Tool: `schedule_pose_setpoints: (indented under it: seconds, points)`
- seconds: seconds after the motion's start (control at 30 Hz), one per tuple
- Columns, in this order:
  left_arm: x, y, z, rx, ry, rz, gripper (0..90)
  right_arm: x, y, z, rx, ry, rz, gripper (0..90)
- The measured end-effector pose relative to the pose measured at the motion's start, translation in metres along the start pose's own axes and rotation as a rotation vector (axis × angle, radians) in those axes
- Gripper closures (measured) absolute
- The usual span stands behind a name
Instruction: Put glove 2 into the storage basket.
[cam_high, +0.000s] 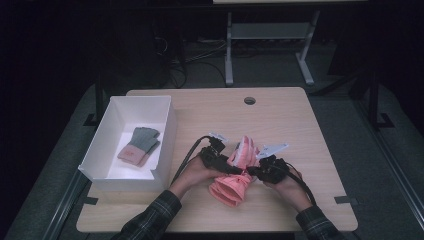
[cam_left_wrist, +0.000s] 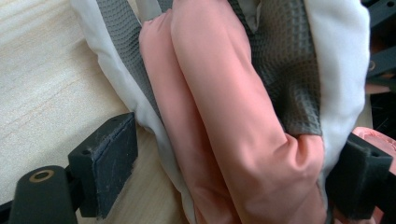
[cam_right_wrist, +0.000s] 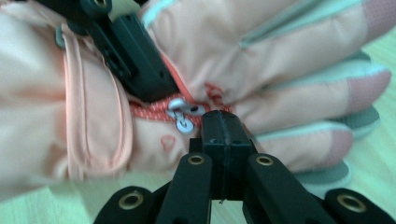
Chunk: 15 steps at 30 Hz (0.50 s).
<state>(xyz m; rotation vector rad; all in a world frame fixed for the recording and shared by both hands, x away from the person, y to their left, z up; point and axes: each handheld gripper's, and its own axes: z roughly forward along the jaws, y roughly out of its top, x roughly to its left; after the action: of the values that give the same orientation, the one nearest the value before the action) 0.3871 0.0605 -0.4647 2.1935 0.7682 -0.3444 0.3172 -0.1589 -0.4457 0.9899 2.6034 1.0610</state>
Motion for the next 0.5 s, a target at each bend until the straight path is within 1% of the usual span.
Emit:
schedule_pose_setpoints:
  seconds: [0.1, 0.13, 0.2, 0.23, 0.3, 0.33, 0.4, 0.43, 0.47, 0.5]
  points:
    - [0.0, 0.0, 0.0, 0.002, 0.001, 0.0, 13.4, -0.001, -0.003, 0.0, -0.003, 0.003, 0.006, 90.0]
    - [0.0, 0.0, 0.0, 0.0, 0.002, 0.0, 13.8, 0.0, -0.002, 0.002, 0.005, -0.001, -0.005, 90.0]
    - [-0.002, 0.001, 0.0, 0.011, 0.013, 0.014, 13.8, 0.001, -0.001, 0.004, 0.009, 0.002, 0.002, 90.0]
    - [-0.002, 0.001, 0.001, 0.012, -0.003, 0.01, 15.0, 0.001, -0.001, 0.006, 0.01, 0.003, 0.001, 90.0]
    - [0.0, 0.001, 0.002, 0.016, -0.043, 0.0, 20.7, 0.001, -0.001, 0.008, 0.009, 0.0, -0.007, 90.0]
    - [0.001, 0.001, 0.002, 0.019, -0.054, -0.001, 22.8, 0.002, -0.001, 0.009, 0.008, -0.001, -0.001, 90.0]
    - [0.001, 0.002, 0.003, 0.027, -0.064, -0.003, 24.2, 0.002, -0.002, 0.01, 0.004, 0.0, 0.004, 90.0]
    - [0.0, 0.003, 0.005, 0.029, -0.071, -0.011, 25.3, 0.003, -0.001, 0.011, 0.003, -0.001, 0.003, 90.0]
    - [0.0, 0.004, 0.005, 0.04, -0.073, -0.004, 26.4, 0.003, -0.001, 0.011, 0.007, -0.006, -0.005, 90.0]
    - [0.0, 0.004, 0.005, 0.045, -0.077, -0.008, 27.3, 0.004, -0.001, 0.012, 0.006, -0.006, 0.002, 90.0]
